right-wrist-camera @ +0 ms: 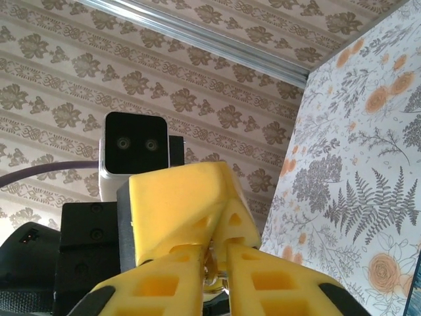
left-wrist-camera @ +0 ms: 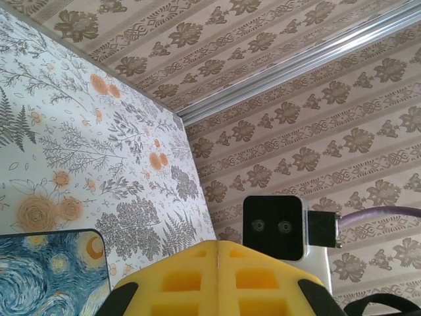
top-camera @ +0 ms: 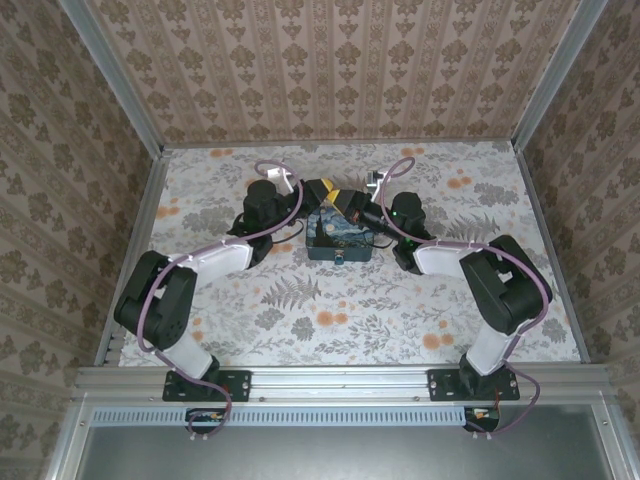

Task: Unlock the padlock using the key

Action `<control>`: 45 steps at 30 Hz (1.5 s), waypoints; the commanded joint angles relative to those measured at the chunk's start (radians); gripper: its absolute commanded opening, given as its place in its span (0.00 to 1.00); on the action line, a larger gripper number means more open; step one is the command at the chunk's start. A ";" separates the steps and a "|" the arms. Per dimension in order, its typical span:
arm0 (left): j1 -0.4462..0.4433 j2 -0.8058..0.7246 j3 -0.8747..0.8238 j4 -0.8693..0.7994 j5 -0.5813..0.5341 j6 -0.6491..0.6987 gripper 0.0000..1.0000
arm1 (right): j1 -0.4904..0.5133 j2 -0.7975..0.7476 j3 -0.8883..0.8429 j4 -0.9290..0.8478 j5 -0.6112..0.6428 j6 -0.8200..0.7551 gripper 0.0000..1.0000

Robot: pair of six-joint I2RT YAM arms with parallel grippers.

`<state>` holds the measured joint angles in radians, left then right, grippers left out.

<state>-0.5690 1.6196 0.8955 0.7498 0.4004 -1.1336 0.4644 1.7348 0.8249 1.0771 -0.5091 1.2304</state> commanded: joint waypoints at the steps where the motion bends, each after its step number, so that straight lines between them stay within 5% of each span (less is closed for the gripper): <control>1: -0.017 0.018 0.005 0.042 0.004 -0.014 0.00 | 0.005 0.025 0.003 0.095 -0.045 0.040 0.09; 3: -0.019 0.023 0.008 0.043 0.001 -0.016 0.00 | 0.005 0.033 0.002 0.114 -0.047 0.054 0.01; 7: -0.022 0.025 0.015 0.041 0.006 -0.018 0.00 | 0.003 0.036 -0.003 0.118 -0.044 0.058 0.00; 14: 0.000 -0.027 -0.009 0.012 -0.003 -0.013 0.46 | -0.025 0.013 -0.034 0.083 -0.039 0.019 0.00; 20: 0.043 -0.104 -0.027 -0.067 0.008 0.011 0.66 | -0.040 -0.003 -0.058 0.072 -0.068 -0.005 0.00; 35: 0.083 -0.165 0.016 -0.369 0.138 0.147 0.67 | -0.049 -0.021 -0.056 0.037 -0.259 -0.149 0.00; 45: 0.083 -0.167 0.018 -0.400 0.257 0.232 0.63 | -0.049 -0.076 -0.067 -0.056 -0.355 -0.259 0.00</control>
<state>-0.4892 1.4639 0.8753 0.3710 0.5911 -0.9554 0.4213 1.7115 0.7589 1.0576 -0.8120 1.0451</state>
